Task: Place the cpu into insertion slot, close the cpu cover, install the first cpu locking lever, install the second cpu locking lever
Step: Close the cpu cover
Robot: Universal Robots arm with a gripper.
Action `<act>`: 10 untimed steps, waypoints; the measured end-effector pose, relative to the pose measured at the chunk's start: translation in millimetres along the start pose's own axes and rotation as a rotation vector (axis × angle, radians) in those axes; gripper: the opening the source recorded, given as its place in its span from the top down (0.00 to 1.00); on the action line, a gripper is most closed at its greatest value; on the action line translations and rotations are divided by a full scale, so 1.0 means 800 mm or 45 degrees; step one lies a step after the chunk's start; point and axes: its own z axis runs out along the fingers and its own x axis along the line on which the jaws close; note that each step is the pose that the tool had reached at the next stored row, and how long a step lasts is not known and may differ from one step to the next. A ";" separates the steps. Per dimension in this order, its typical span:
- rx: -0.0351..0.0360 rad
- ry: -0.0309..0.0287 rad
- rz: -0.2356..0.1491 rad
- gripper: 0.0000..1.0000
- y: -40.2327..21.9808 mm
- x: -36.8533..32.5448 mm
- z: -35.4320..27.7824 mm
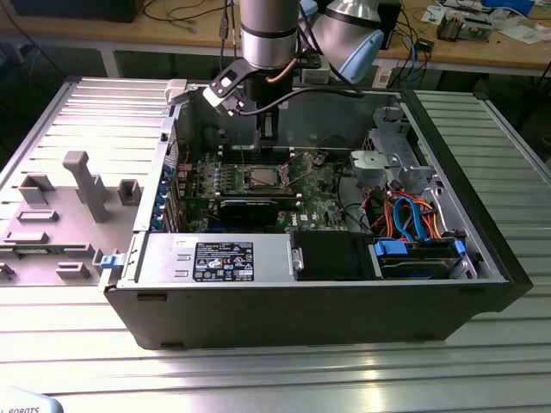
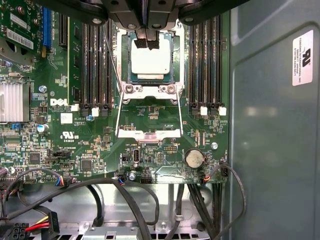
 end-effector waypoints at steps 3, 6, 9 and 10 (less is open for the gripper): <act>-0.0001 -0.0009 0.000 0.89 0.0005 0.0001 0.0001; 0.0000 -0.0013 0.000 0.89 0.0006 0.0001 -0.0003; -0.0002 -0.0024 0.000 0.89 0.0009 0.0001 -0.0035; 0.0003 -0.0026 0.000 0.89 0.0017 0.0001 -0.0036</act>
